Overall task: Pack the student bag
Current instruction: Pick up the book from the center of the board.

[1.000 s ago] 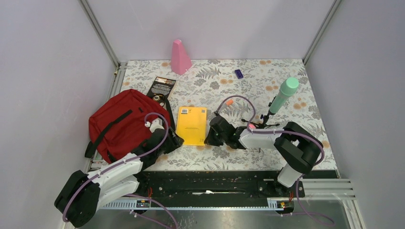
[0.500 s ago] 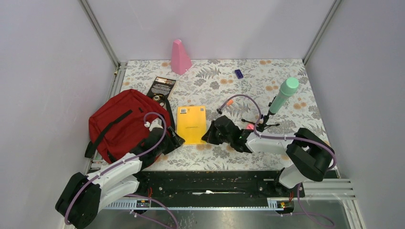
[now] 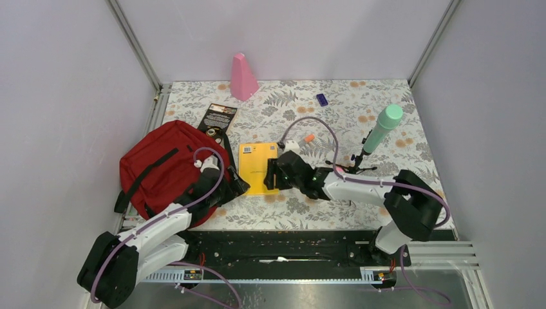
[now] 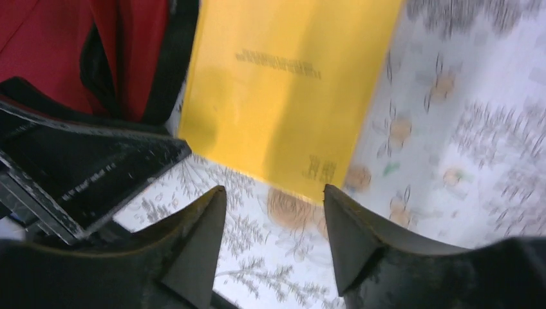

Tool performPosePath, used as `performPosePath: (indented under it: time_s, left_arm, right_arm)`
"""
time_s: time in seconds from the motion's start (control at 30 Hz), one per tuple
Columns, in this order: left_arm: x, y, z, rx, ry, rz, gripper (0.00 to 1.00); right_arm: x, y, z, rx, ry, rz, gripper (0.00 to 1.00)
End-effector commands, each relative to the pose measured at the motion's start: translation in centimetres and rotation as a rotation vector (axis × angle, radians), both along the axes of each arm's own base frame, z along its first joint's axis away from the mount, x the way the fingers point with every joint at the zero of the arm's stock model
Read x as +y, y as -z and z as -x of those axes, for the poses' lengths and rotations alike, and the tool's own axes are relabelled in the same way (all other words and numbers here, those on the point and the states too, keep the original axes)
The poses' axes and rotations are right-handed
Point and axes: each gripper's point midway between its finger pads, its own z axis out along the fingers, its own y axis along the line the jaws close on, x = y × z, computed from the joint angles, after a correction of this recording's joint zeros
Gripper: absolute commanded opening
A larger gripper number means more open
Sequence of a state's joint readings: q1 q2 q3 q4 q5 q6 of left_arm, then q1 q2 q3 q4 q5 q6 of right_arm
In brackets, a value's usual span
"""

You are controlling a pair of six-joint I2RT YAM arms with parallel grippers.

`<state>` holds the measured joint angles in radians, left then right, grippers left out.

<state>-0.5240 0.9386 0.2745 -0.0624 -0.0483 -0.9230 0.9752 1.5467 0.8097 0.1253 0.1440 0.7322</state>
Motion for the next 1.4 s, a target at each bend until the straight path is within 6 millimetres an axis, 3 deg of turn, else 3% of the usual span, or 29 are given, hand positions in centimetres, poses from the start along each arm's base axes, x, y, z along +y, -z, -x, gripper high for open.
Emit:
performPosePath:
  time_s: [0.0, 0.17, 0.37, 0.43, 0.7, 0.9, 1.07, 1.37]
  left_arm:
    - [-0.1, -1.7, -1.6, -0.045, 0.006, 0.016, 0.85]
    - [0.1, -1.9, -2.2, -0.048, -0.006, 0.049, 0.85]
    - [0.4, -1.8, -1.9, -0.056, -0.010, 0.054, 0.83]
    - [0.5, -1.7, -1.7, -0.059, -0.005, 0.055, 0.83]
    - [0.8, -1.1, -0.9, -0.050, -0.002, 0.052, 0.83]
    - [0.8, -1.1, -0.7, -0.049, -0.002, 0.058, 0.83]
    - [0.6, -1.4, -0.6, -0.059, 0.009, 0.071, 0.83]
    - [-0.1, -1.1, -0.1, -0.043, 0.050, 0.093, 0.83]
  right_arm:
    - [0.3, -2.3, -4.1, -0.160, -0.050, 0.197, 0.72]
    - [2.3, -2.2, -8.7, -0.119, -0.096, 0.225, 0.83]
    - [4.3, -0.8, -13.8, -0.116, -0.120, 0.276, 0.87]
    - [5.2, -1.4, -15.6, -0.154, -0.126, 0.290, 0.88]
    - [6.6, 0.2, -19.9, -0.130, -0.103, 0.328, 0.88]
    - [8.0, 2.8, -20.7, -0.055, -0.118, 0.346, 0.88]
    - [8.4, 2.6, -20.5, -0.025, -0.135, 0.343, 0.87]
    - [6.9, 4.0, -14.8, 0.112, -0.206, 0.264, 0.78]
